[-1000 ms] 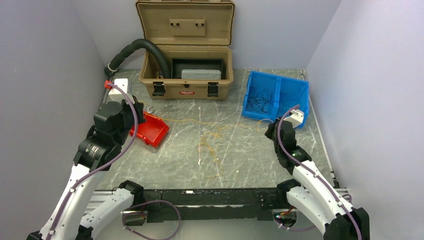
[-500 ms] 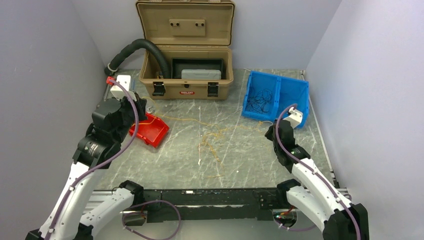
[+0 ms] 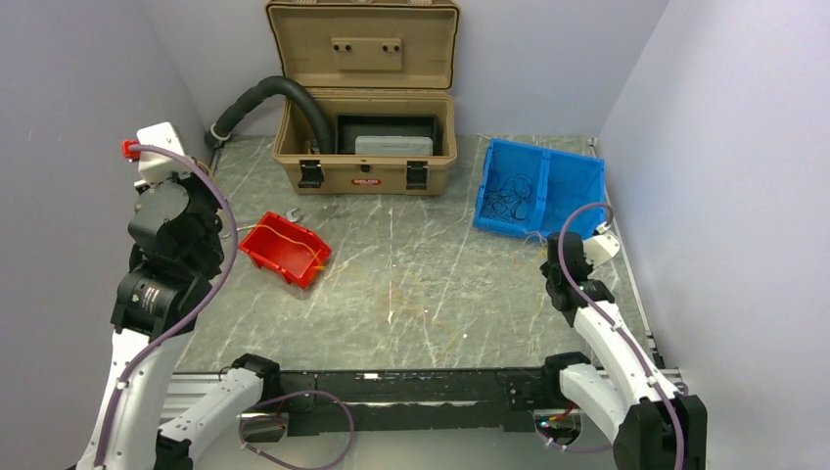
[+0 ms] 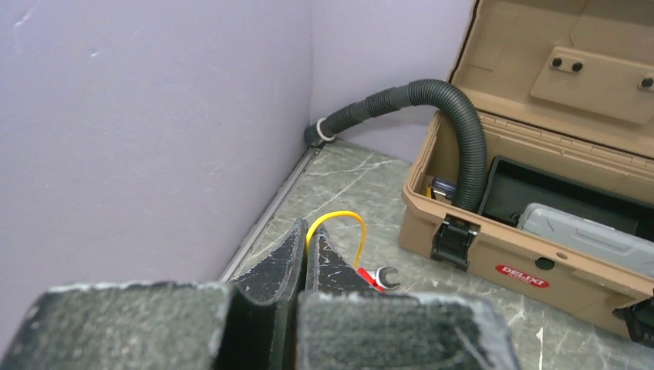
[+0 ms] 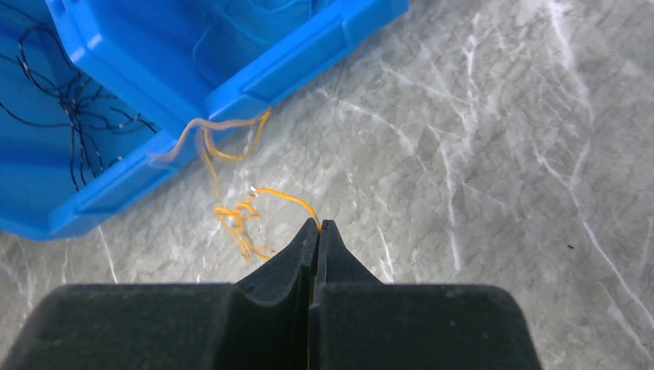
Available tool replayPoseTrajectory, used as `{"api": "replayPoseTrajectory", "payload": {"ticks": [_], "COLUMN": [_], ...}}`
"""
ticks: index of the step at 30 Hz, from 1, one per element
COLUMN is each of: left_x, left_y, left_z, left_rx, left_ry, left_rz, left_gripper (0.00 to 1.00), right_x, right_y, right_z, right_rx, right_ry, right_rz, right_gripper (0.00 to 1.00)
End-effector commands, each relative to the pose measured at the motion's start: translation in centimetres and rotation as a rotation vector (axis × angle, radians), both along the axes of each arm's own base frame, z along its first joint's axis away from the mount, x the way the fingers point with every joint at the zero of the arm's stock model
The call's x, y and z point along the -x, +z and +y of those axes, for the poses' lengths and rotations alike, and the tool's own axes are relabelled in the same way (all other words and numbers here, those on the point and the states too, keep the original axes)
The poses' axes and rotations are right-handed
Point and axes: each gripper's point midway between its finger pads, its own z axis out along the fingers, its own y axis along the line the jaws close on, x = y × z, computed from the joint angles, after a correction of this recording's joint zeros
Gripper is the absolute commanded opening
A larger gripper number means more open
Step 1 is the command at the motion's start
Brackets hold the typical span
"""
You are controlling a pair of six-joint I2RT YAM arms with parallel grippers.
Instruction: Untangle the cables
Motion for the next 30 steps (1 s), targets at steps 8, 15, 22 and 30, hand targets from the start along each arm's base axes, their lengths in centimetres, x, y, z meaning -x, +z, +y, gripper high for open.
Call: {"api": "replayPoseTrajectory", "payload": {"ticks": [8,15,22,30], "left_x": [-1.3,-1.4,-0.5,2.6], "left_y": [-0.2,-0.8,-0.6,2.4], "left_z": [-11.2,-15.3,-15.8,-19.2], "left_rx": [0.042,0.055,0.062,0.120], "left_ry": [-0.641,-0.860,-0.902,-1.137], "left_rz": [-0.105,-0.047,-0.074,-0.122], "left_gripper": [0.00,0.00,0.00,0.00], "right_x": [-3.0,-3.2,-3.0,-4.1], "right_y": [5.0,10.0,17.7,22.1], "right_z": [4.5,11.7,18.8,21.3], "right_rx": [-0.019,-0.098,-0.132,-0.103], "right_ry": [0.364,0.799,1.108,1.102], "right_rz": [-0.209,-0.389,-0.529,-0.587], "right_gripper": [0.00,0.00,0.00,0.00]}}
